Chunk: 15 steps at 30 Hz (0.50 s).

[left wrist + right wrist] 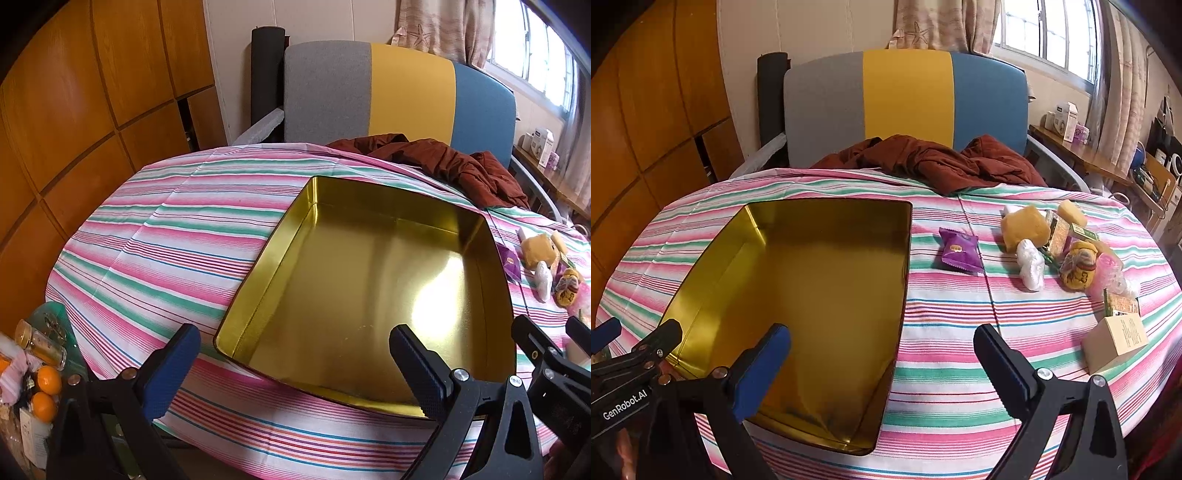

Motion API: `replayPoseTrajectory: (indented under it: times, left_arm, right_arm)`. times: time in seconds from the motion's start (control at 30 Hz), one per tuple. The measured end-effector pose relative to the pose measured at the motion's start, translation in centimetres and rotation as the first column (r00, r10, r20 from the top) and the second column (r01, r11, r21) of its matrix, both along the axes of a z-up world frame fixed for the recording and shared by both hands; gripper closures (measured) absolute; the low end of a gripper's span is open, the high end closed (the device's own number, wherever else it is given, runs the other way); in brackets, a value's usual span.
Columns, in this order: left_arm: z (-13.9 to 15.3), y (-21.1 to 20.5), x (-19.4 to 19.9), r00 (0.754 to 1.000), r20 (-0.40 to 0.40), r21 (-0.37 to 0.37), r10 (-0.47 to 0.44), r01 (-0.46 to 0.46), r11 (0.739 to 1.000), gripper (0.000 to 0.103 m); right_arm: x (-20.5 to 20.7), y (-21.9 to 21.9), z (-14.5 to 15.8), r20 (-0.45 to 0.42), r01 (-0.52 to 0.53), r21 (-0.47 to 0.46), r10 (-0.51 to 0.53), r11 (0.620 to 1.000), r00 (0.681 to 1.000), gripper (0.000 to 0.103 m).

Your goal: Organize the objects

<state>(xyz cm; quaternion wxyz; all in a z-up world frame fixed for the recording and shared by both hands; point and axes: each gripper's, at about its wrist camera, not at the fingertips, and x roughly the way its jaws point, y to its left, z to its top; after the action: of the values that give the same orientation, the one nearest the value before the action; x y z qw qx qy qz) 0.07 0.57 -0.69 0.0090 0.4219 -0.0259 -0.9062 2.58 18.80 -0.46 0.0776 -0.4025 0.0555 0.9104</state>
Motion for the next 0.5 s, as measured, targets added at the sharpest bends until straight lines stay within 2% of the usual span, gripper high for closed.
replayPoseTrajectory:
  times: [0.4,0.5]
  left_arm:
    - [0.0,1.4,0.9,0.999,0.008,0.069,-0.04,0.039,0.997,0.0]
    - [0.1,2.1,1.4,0.997,0.004,0.098,-0.077,0.076,0.992,0.0]
  right_arm:
    - [0.7,2.1,1.2,-0.047,0.031,-0.017,-0.032,0.999,0.998,0.002]
    - [1.3,3.1,1.8,-0.084,0.031,-0.018,-0.033,0.999,0.996,0.002]
